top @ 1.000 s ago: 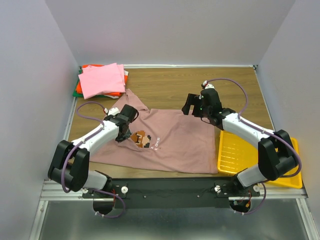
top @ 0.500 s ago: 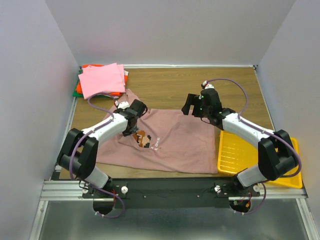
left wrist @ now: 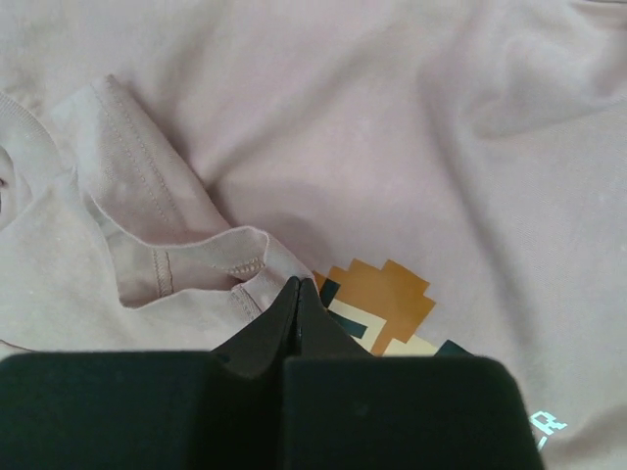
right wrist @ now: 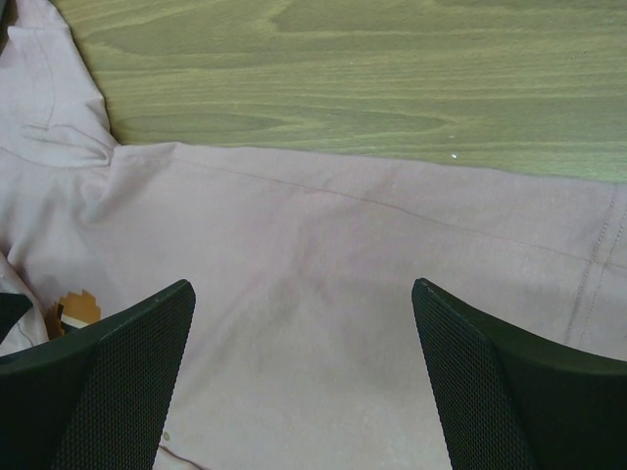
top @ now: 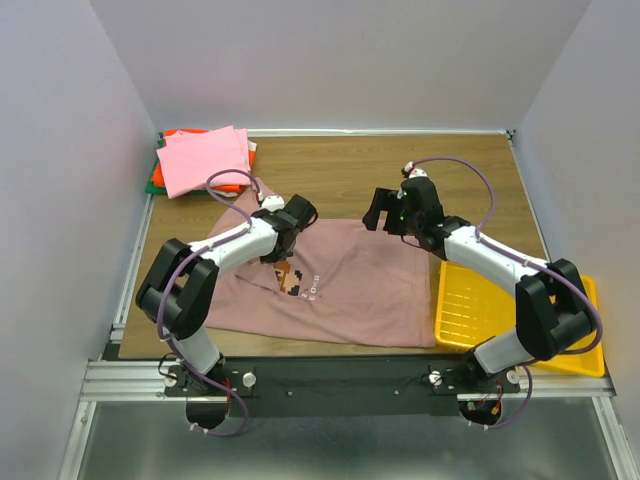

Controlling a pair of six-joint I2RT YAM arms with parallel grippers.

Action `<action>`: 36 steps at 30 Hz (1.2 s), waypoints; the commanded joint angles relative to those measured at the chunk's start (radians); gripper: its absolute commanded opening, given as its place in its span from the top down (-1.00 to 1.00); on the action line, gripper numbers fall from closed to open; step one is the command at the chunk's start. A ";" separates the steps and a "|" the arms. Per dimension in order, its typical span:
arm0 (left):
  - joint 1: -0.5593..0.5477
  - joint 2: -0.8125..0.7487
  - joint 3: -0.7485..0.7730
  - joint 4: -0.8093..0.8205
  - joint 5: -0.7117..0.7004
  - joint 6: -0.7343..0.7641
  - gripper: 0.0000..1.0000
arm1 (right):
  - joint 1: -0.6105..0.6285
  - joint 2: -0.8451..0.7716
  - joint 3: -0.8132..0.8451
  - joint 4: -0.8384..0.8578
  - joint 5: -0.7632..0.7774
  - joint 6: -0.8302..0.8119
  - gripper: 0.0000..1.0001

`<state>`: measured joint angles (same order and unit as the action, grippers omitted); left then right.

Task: Fold and stack the t-shirts
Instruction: Fold the tshirt

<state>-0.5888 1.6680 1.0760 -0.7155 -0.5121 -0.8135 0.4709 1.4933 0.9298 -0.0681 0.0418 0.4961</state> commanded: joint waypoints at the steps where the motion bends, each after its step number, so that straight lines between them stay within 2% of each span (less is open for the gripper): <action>1: -0.034 0.027 0.051 -0.009 -0.088 0.040 1.00 | -0.005 0.019 -0.006 0.016 -0.020 -0.016 -0.96; 11: -0.086 0.058 0.098 -0.019 -0.134 0.088 1.00 | -0.005 0.039 -0.002 0.016 -0.036 -0.018 -0.96; 16: -0.086 0.006 0.101 -0.019 -0.143 0.094 0.76 | -0.005 0.044 0.000 0.016 -0.036 -0.021 -0.96; 20: -0.088 -0.054 0.096 -0.021 -0.157 0.097 0.68 | -0.005 0.045 -0.002 0.016 -0.036 -0.022 -0.96; 21: -0.086 -0.065 0.093 -0.024 -0.161 0.093 0.43 | -0.005 0.045 -0.002 0.017 -0.036 -0.022 -0.96; 22: -0.086 -0.079 0.090 -0.030 -0.164 0.089 0.36 | -0.005 0.045 -0.003 0.017 -0.063 -0.022 -0.96; 23: -0.088 -0.086 0.087 -0.032 -0.167 0.091 0.17 | -0.005 0.044 -0.003 0.016 -0.062 -0.024 -0.96; 25: -0.086 -0.096 0.069 -0.042 -0.169 0.083 -0.06 | -0.006 0.045 -0.003 0.016 -0.063 -0.024 -0.96; 29: -0.075 -0.094 0.026 -0.033 -0.146 0.083 -0.12 | -0.005 0.041 -0.003 0.017 -0.065 -0.024 -0.96; 36: -0.037 -0.100 -0.033 0.070 -0.060 0.161 -0.05 | -0.005 0.027 -0.014 0.016 -0.062 -0.024 -0.96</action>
<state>-0.6418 1.5803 1.0607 -0.7132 -0.6067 -0.7033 0.4709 1.5272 0.9298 -0.0681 0.0006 0.4881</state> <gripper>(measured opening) 0.530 0.981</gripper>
